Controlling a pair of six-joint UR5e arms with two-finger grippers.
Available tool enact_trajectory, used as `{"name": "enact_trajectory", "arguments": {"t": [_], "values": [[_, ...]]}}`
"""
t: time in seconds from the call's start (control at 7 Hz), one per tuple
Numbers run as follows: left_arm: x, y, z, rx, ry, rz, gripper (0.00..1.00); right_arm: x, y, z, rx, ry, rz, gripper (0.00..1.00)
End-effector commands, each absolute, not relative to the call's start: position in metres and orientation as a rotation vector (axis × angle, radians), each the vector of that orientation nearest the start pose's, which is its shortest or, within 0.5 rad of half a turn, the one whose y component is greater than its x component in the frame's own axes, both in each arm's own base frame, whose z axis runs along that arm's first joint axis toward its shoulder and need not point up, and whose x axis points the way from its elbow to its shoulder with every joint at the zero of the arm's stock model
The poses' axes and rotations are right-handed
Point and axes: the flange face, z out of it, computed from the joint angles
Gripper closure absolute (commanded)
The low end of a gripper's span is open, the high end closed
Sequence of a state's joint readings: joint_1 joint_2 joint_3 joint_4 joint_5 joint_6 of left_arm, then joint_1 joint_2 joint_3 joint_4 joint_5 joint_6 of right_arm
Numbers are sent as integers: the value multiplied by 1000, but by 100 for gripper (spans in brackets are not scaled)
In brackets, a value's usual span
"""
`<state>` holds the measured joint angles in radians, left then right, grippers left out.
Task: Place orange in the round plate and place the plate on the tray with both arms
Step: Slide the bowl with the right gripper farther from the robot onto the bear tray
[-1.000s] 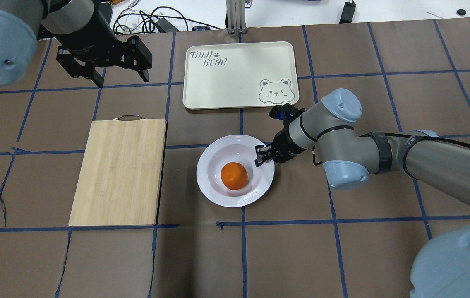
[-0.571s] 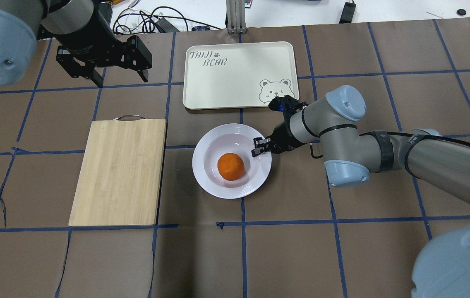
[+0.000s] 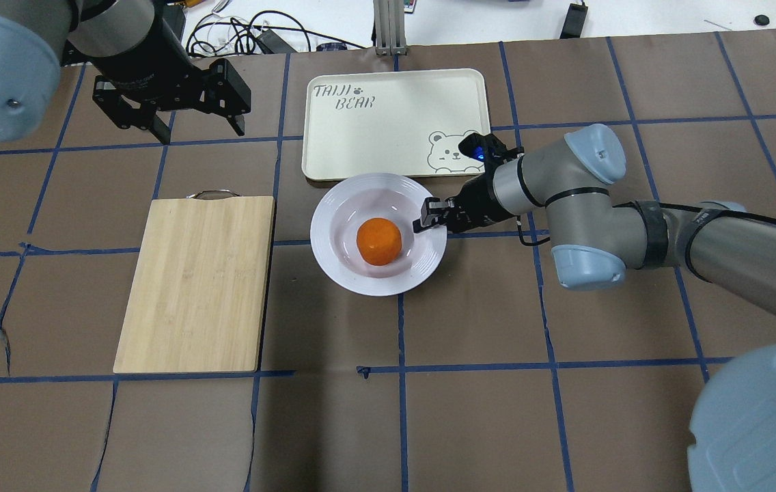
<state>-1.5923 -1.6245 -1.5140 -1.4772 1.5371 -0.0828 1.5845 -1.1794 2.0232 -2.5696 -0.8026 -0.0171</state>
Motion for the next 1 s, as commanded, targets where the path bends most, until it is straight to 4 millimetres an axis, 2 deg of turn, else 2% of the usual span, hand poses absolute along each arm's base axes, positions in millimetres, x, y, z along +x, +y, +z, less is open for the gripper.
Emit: {"name": "enact_trajectory", "arguments": {"t": [0.0,0.14,0.43,0.57,0.71,0.86], "values": [[-148,-521,499,-95,3175,-151,0,201,-593,226,11,2350,-213,100],[-148,-521,499,-95,3175,-151,0,201,-629,216,21,2356,-191,100],[-148,-521,499,-95,3175,-151,0,199,-704,228,88,2375,-191,100],[-148,-521,499,-95,3175,-151,0,196,-737,222,93,2404,-211,100],[-148,-521,498,-95,3175,-146,0,196,-759,208,101,2404,-208,100],[-148,-521,499,-95,3175,-151,0,195,-771,193,105,2422,-210,100]]}}
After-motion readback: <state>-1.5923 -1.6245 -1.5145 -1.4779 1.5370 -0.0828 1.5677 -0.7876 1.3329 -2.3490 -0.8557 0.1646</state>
